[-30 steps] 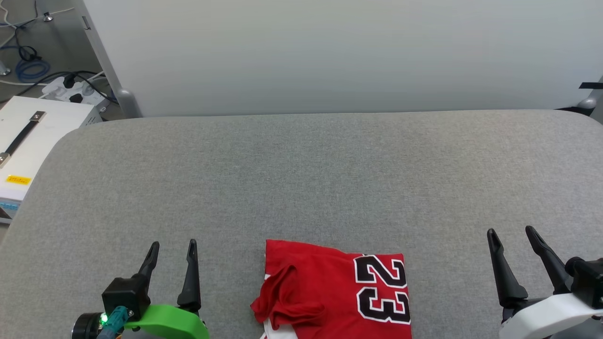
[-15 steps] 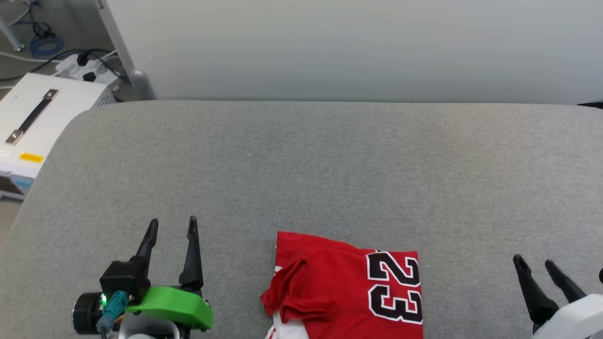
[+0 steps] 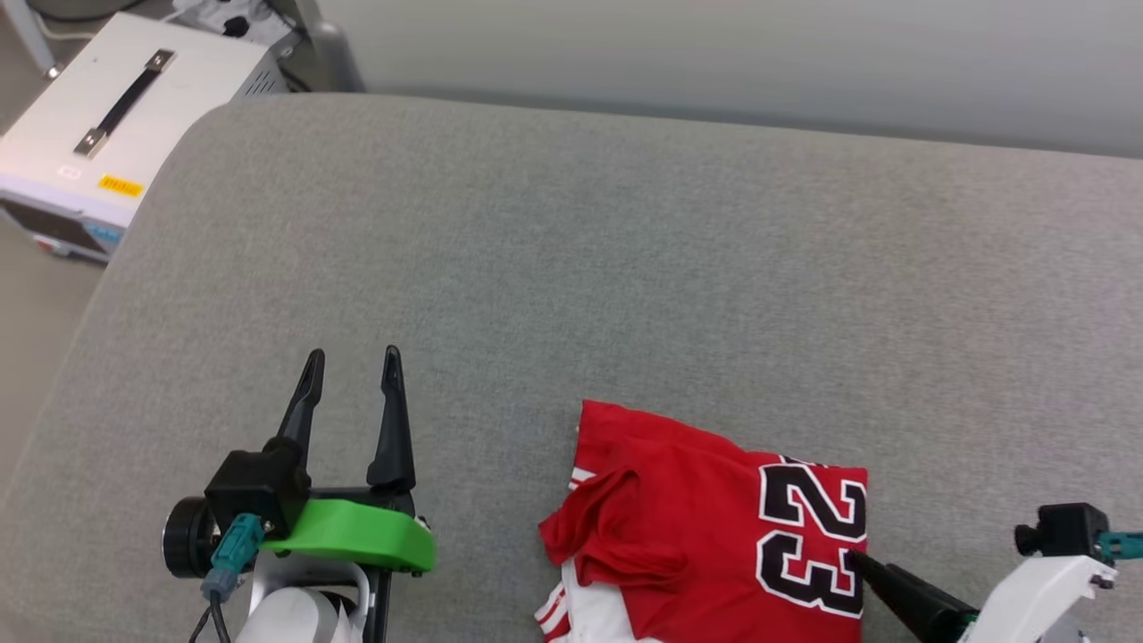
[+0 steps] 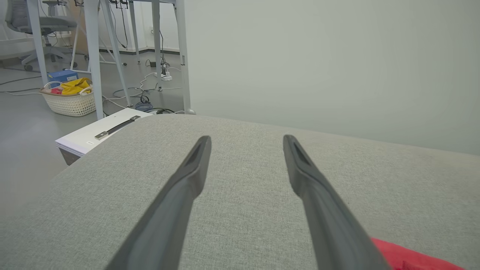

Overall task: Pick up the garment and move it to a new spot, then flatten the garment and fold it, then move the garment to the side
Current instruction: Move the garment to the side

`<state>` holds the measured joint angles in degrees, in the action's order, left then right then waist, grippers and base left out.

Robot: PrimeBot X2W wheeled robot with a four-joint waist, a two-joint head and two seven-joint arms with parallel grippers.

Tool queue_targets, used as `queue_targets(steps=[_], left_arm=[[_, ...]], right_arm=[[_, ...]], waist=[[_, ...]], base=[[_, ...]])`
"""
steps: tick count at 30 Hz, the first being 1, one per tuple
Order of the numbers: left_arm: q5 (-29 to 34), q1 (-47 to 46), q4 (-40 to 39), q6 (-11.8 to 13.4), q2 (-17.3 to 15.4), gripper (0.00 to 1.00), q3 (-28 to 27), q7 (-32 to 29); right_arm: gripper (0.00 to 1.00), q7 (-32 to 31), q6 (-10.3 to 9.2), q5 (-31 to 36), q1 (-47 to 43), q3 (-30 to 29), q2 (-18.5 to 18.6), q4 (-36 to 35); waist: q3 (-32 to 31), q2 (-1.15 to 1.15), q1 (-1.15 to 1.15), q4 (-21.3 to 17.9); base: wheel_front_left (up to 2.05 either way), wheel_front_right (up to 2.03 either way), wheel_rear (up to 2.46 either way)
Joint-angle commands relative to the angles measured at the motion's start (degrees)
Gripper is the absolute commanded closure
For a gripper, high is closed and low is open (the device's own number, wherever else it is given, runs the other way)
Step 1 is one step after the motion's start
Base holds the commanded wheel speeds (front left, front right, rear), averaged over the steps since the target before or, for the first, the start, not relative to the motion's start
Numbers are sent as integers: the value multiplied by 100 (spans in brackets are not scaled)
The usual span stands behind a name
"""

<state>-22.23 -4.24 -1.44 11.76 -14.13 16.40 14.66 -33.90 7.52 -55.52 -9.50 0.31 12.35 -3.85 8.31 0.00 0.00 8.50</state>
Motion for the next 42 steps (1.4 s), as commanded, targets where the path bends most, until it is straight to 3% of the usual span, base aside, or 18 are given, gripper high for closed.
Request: queue_targets(steps=[1,10,11,13,15,23,29,33,42], left_arm=[[93,-104,-23,-53,58,0,-28,34],[253,-138,28,-154,233,0,-182,34],[268,-137,35,-165,251,0,-200,34],[292,-135,55,-185,281,0,-226,34],[317,-129,75,-205,306,0,-244,34],[392,-15,157,-260,330,0,-280,34],[403,151,151,-273,249,0,-279,27],[377,215,91,-276,208,0,-284,11],[441,52,-110,-293,69,0,-284,-15]], right_arm=[[0,-29,-3,-96,150,96,45,93],[0,-317,-3,-422,394,542,55,778],[7,-362,-3,-435,424,608,66,816],[64,-357,-3,-443,491,688,73,852],[100,-350,-3,-440,549,776,94,857],[100,-108,-3,-331,728,976,317,576],[100,34,-3,270,808,1113,723,190],[100,-95,-3,729,862,1150,1047,-131],[100,-449,-3,1396,1397,1198,1678,-580]], waist=[[281,0,0,265],[434,0,0,394],[437,0,0,393],[435,0,0,389],[405,0,0,380],[117,0,0,211],[-168,0,0,-180],[-196,0,0,-659],[211,0,0,-2283]], base=[[0,0,0],[0,0,0],[0,0,0],[0,0,0],[0,0,0],[0,0,0],[0,0,0],[0,0,0],[0,0,0]])
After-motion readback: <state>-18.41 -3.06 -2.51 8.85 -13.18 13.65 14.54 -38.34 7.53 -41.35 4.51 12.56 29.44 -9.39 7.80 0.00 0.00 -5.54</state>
